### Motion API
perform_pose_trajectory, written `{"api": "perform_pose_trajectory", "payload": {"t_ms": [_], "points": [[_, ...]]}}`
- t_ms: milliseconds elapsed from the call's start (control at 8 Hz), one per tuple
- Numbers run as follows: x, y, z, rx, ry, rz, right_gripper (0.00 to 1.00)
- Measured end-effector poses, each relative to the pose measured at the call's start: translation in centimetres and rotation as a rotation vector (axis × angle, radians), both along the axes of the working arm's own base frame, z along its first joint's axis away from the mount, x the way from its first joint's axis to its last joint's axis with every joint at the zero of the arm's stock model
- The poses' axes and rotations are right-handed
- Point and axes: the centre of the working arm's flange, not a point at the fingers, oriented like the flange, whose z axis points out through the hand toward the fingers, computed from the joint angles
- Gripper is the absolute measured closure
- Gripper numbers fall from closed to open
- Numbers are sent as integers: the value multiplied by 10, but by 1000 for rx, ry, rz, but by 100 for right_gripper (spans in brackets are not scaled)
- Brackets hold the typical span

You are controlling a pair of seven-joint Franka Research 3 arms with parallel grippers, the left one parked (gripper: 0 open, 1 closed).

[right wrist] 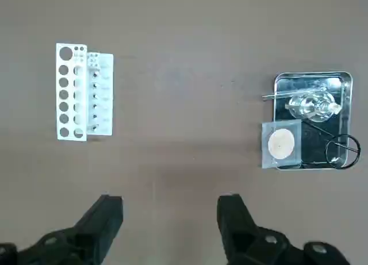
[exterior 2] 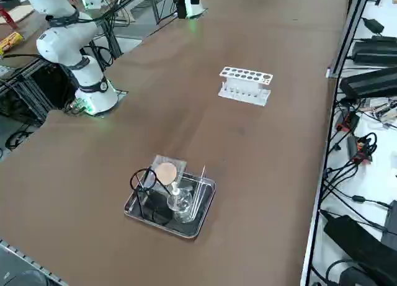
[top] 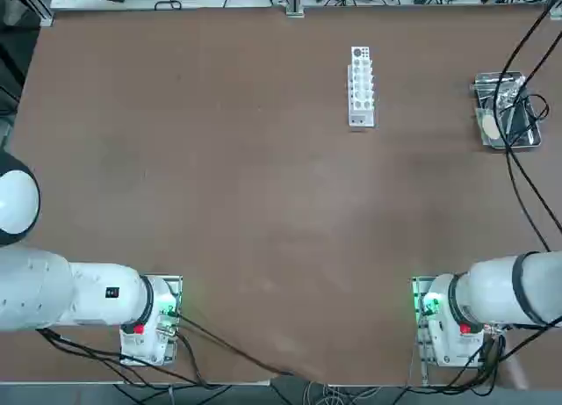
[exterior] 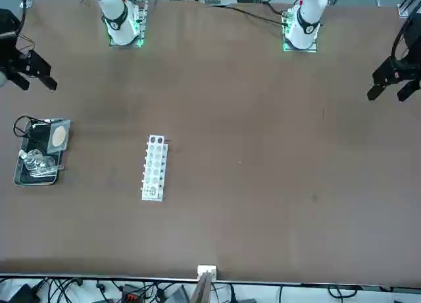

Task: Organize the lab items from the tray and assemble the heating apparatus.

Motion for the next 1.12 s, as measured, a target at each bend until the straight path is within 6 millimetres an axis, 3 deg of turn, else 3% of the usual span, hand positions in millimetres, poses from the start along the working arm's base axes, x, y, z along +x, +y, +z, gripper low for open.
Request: {"api": "perform_pose_trajectory", "payload": {"t_ms": [875, 1125], "points": [[1, 11, -1, 12, 2, 37, 0], [8, -2, -12, 11, 18, 202, 0]]}}
